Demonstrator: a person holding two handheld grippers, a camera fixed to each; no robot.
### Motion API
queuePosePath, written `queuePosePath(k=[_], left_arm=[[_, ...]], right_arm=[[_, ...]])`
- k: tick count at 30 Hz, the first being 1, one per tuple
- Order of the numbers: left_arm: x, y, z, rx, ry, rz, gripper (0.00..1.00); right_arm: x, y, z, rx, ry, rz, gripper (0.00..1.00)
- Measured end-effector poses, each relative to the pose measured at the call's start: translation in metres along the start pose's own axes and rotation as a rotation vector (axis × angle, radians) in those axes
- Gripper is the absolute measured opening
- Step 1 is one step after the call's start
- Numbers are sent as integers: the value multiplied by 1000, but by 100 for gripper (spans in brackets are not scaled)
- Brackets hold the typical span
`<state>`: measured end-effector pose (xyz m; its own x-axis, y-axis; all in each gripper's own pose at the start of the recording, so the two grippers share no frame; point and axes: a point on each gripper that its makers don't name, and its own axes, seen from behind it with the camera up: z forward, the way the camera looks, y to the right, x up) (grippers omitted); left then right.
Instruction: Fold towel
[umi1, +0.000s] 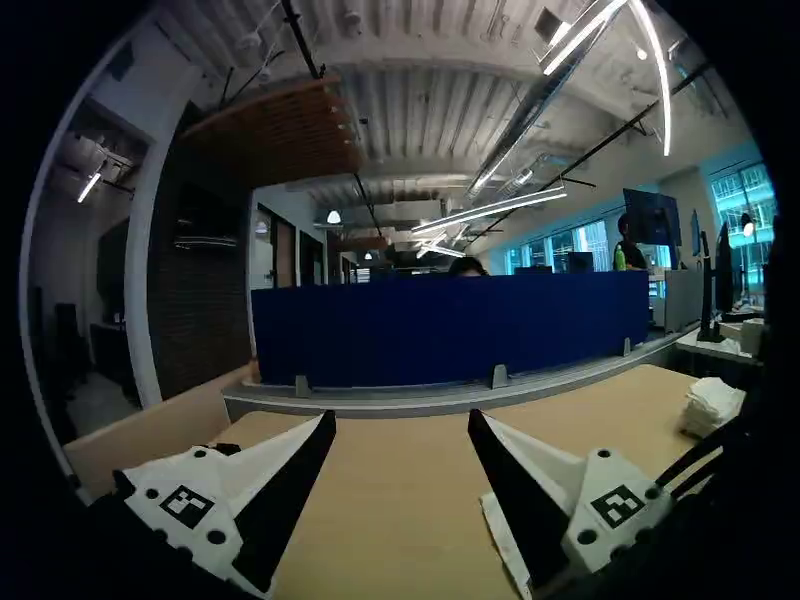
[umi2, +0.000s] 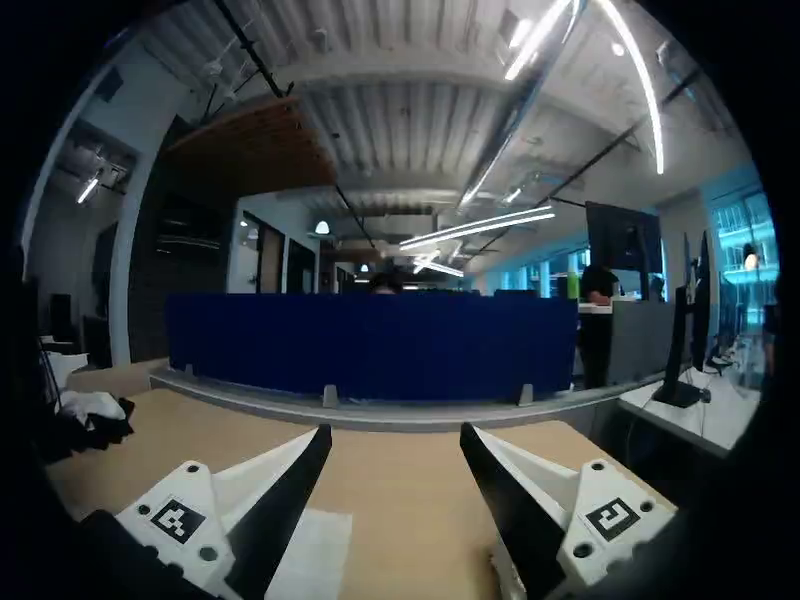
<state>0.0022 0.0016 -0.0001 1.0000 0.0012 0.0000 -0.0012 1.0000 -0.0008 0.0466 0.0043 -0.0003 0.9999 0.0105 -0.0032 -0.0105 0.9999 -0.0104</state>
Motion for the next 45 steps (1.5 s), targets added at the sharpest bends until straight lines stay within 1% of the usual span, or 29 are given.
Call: queuePosePath(k=[3, 5, 9, 12, 15, 20, 24, 27, 32, 38, 45], left_arm=[[11, 8, 0, -5, -1, 6, 98], [15, 12, 1, -10, -7, 9, 98], [20, 18, 6, -23, -31, 13, 98], [23, 25, 10, -50, -50, 20, 98], [21, 32, 12, -89, -77, 32, 98], [9, 51, 13, -187, -158, 48, 98], [-2, 68, 9, -283, -221, 60, 98], [-7, 77, 6, -336, -258, 65, 98], [-19, 85, 3, -380, -308, 69, 98], [-44, 98, -5, -425, -362, 99, 98], [-86, 109, -21, -460, -437, 106, 98]], right_arm=[[16, 1, 0, 1, -5, 9, 100], [23, 4, 1, -4, -7, 12, 100], [30, 5, 5, 0, -27, 12, 99], [29, 1, 7, 27, -59, -1, 99], [23, -9, 8, 80, -108, -25, 100], [7, -28, 4, 193, -213, -78, 99], [-8, -44, -4, 288, -308, -129, 100], [-19, -52, -9, 340, -373, -168, 100], [-34, -59, -16, 394, -436, -200, 100], [-60, -68, -27, 451, -512, -197, 100], [-102, -72, -39, 465, -596, -180, 100]])
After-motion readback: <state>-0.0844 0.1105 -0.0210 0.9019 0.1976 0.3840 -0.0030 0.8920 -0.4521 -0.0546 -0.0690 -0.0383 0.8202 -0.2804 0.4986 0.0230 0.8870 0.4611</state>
